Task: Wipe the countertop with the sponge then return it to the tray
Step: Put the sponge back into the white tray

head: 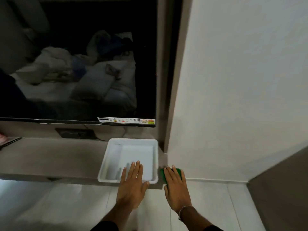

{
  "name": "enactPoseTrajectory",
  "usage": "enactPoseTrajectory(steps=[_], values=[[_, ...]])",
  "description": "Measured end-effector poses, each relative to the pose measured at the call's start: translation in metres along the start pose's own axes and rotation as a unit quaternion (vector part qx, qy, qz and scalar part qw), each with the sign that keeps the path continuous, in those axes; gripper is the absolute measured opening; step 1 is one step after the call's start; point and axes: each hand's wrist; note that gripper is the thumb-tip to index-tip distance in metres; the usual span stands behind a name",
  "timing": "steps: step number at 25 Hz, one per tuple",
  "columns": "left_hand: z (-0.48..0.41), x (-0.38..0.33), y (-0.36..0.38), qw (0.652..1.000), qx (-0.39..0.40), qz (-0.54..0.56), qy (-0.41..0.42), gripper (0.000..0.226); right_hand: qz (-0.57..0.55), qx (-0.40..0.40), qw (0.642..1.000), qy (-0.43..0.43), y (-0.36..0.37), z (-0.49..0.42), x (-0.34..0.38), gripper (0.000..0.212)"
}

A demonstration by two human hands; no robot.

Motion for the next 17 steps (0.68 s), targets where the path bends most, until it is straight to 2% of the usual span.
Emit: enactPoseTrajectory(steps=[7, 11, 17], values=[[-0.073, 0.105, 0.016, 0.999, 0.039, -0.019, -0.016, 0.079, 0.009, 0.065, 0.998, -0.008, 0.052, -0.129, 0.072, 0.081], [-0.089, 0.124, 0.034, 0.999, 0.051, 0.004, -0.011, 0.084, 0.02, 0.065, 0.998, 0.008, 0.079, -0.162, 0.083, 0.07], [-0.092, 0.137, 0.049, 0.998, 0.049, 0.028, -0.006, 0.083, 0.011, 0.122, 0.989, 0.078, 0.118, -0.171, 0.086, 0.075]])
Point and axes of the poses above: each hand's wrist, its own z-axis away from the middle knuckle, its own y-axis out of the palm, x = y × z, and after that the axes turned 3 degrees about x, right-handed
